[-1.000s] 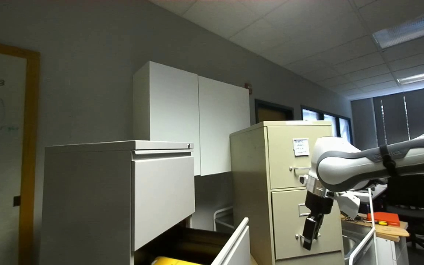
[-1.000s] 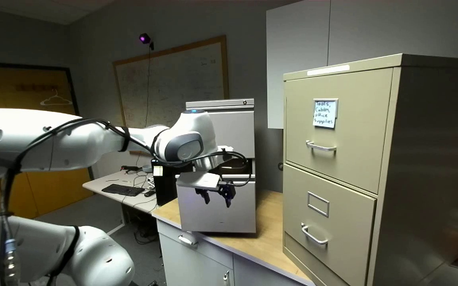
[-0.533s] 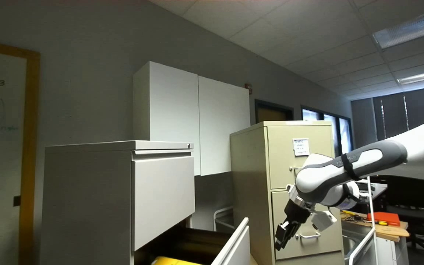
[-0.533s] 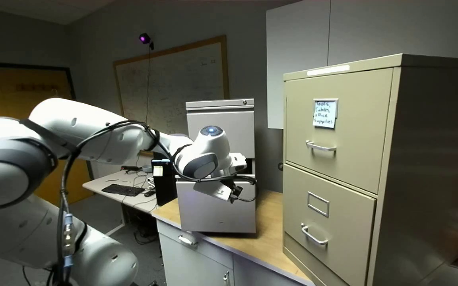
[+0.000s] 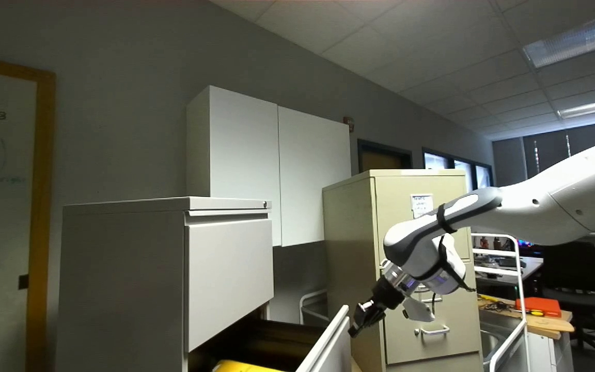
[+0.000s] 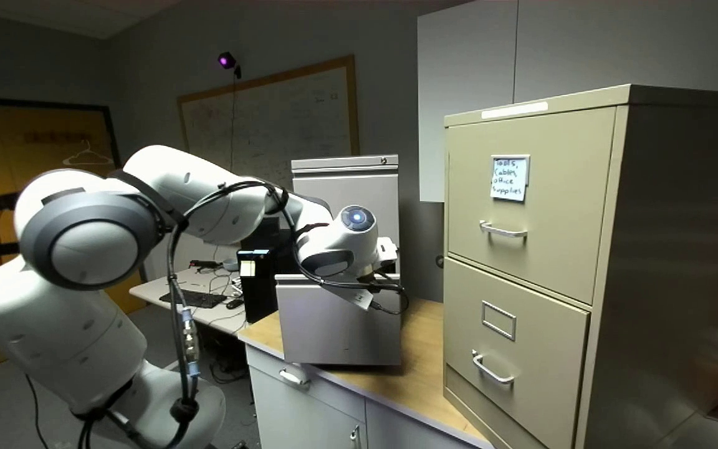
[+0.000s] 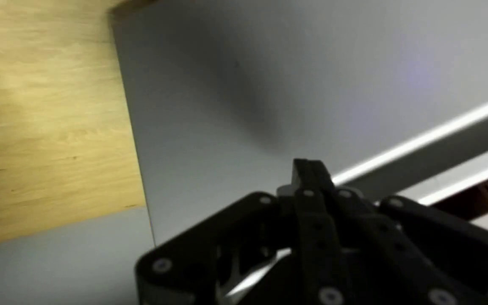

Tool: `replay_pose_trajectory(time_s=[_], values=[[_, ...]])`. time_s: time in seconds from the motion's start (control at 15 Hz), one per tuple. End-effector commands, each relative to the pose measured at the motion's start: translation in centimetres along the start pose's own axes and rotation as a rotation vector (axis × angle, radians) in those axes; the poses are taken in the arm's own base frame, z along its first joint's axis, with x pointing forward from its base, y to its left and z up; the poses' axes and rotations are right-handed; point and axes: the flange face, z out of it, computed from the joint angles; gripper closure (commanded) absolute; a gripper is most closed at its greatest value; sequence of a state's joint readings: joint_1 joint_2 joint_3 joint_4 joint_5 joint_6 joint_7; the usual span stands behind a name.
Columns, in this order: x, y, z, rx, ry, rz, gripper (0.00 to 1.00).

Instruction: Close the bottom drawer

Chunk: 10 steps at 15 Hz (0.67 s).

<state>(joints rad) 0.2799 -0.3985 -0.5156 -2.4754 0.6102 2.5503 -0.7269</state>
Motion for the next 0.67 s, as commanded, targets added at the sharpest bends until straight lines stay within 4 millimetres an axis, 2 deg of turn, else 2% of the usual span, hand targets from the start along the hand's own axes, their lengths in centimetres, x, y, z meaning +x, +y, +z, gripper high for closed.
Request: replay_pose_trajectory(time_s=[0.0, 0.2, 0.6], values=[[4.4, -0.9, 1.0, 0.111, 0.074, -0.009, 1.0], [5.8, -1.0, 2.7, 0.191, 0.091, -0.007, 1.0], [9.0, -1.2, 7.5, 0.281, 0.071, 0.012, 1.0]])
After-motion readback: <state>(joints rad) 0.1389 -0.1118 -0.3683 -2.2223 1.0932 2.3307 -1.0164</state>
